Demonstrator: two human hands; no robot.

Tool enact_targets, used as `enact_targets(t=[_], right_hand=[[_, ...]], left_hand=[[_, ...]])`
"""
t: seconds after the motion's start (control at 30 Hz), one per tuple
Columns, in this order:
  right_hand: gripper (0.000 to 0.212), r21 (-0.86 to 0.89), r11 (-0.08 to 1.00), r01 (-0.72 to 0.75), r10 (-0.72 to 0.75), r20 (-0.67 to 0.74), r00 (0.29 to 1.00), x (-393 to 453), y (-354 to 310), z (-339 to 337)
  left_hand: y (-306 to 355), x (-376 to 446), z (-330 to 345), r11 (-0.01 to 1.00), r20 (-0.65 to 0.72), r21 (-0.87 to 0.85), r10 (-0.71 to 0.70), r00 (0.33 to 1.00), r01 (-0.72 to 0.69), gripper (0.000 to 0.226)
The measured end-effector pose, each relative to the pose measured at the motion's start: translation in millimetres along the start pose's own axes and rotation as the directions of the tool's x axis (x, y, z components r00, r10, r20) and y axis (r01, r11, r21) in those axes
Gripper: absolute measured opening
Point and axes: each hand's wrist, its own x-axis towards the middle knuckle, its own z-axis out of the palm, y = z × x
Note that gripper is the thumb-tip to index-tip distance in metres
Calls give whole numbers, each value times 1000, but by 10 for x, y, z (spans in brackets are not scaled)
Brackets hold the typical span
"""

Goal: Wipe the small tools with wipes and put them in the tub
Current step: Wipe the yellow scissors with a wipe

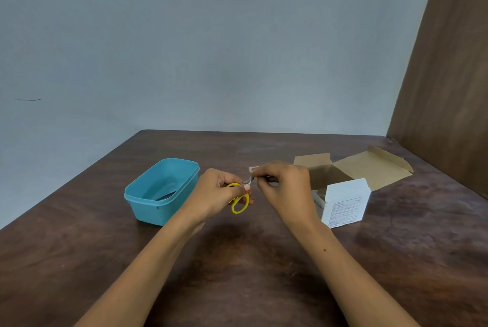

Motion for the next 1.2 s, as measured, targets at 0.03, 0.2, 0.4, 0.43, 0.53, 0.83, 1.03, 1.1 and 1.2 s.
enact_targets(t=[0.03,0.2,0.4,0.43,0.53,0.83,1.03,1.1,1.2], right_hand=[[16,4,1000,7,-7,6,1000,0,-3,2],[18,-14,998,-54,53,-78,996,27,38,-26],[15,220,929,-296,335,-164,928,40,-5,-94],[16,329,880,-343,409,-156,899,49,-15,-105],[18,576,688,-443,534,13,846,70,-48,-110],[31,622,370,-690,556,447,701,88,-74,-97],[34,675,249,-694,525,508,683,86,-99,-140],[35,721,180,-670,536,499,681,104,-88,-168],[31,707,164,-688,524,528,668,104,-88,-169]], left_hand=[[3,-1,-4,1000,0,0,3,1000,-3,17],[32,-9,-2,1000,28,-5,10,1000,-10,15],[84,-47,-6,992,76,-124,-8,997,17,20],[91,-54,-18,990,75,-141,-6,997,17,22],[83,-45,-42,984,77,-178,-5,997,18,21],[58,-29,-80,965,-110,-262,-39,993,8,22],[88,-28,-94,960,-154,-281,-57,986,12,42],[93,-23,-100,963,-162,-271,-52,985,6,47],[83,-12,-102,970,-174,-244,-48,983,4,53]])
